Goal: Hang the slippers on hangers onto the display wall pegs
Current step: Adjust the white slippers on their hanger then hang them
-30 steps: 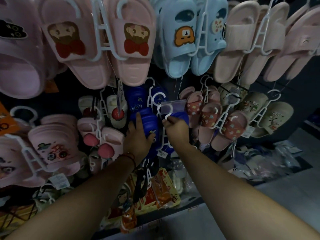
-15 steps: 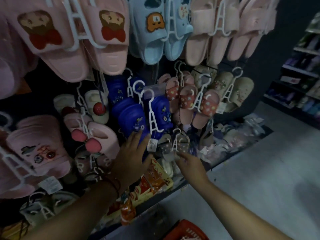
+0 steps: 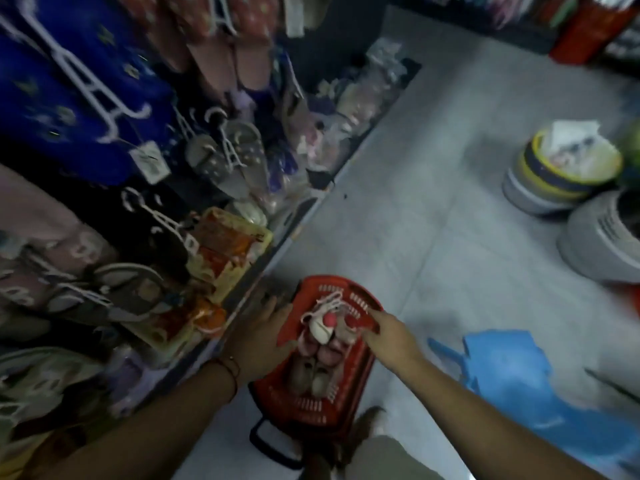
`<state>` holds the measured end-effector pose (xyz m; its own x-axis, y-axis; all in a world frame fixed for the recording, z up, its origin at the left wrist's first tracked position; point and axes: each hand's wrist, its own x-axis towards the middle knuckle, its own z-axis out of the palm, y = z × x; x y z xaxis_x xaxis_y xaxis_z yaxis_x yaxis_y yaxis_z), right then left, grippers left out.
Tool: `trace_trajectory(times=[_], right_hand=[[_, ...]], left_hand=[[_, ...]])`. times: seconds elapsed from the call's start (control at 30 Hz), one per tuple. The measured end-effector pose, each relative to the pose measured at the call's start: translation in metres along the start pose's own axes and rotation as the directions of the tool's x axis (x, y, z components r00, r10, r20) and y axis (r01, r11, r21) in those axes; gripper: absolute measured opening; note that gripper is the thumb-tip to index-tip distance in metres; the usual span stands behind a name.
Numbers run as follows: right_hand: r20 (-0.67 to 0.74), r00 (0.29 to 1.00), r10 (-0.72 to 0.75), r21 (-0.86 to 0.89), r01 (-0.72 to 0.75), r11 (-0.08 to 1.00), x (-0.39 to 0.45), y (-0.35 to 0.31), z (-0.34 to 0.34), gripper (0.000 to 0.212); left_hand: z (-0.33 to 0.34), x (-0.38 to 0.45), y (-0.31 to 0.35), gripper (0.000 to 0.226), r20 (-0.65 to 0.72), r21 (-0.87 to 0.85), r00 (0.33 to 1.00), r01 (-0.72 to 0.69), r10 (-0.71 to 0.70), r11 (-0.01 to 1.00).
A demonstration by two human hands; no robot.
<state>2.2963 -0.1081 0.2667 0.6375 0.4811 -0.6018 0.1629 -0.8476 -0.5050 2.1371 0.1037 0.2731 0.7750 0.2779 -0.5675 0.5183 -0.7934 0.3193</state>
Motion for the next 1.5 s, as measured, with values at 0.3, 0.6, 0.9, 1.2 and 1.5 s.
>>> trace_trajectory(times=[0.3, 0.6, 0.9, 1.2, 1.5], right_hand=[[0.164, 0.950, 0.266, -0.011, -0.268, 0.963, -0.006, 0.120, 0.066, 0.060], [0.171, 0.955, 0.241, 0.172, -0.270, 0.947, 0.089, 0.125, 0.114, 0.036], [0.198, 0.952, 0.235, 0.233, -0.278, 0.932, 0.284, 0.155, 0.206, 0.031], [0.244, 0.933, 0.264, -0.055, -0.258, 0.964, 0.396, 0.216, 0.267, 0.055], [0.217, 0.926, 0.309, 0.028, -0.322, 0.946, 0.401, 0.222, 0.267, 0.044]], left_hand=[[0.113, 0.024, 0.017, 0.100, 0.194, -0.028, 0.979, 0.073, -0.066, 0.997], [0.203, 0.155, -0.016, 0.079, 0.064, -0.052, 0.998, 0.002, 0.001, 0.999], [0.300, 0.322, -0.077, 0.088, 0.181, 0.155, 0.983, -0.064, 0.036, 0.986], [0.372, 0.418, -0.093, 0.108, 0.104, 0.291, 0.990, -0.124, 0.097, 0.949], [0.374, 0.421, -0.093, 0.087, 0.000, 0.364, 0.992, -0.115, 0.123, 0.924]])
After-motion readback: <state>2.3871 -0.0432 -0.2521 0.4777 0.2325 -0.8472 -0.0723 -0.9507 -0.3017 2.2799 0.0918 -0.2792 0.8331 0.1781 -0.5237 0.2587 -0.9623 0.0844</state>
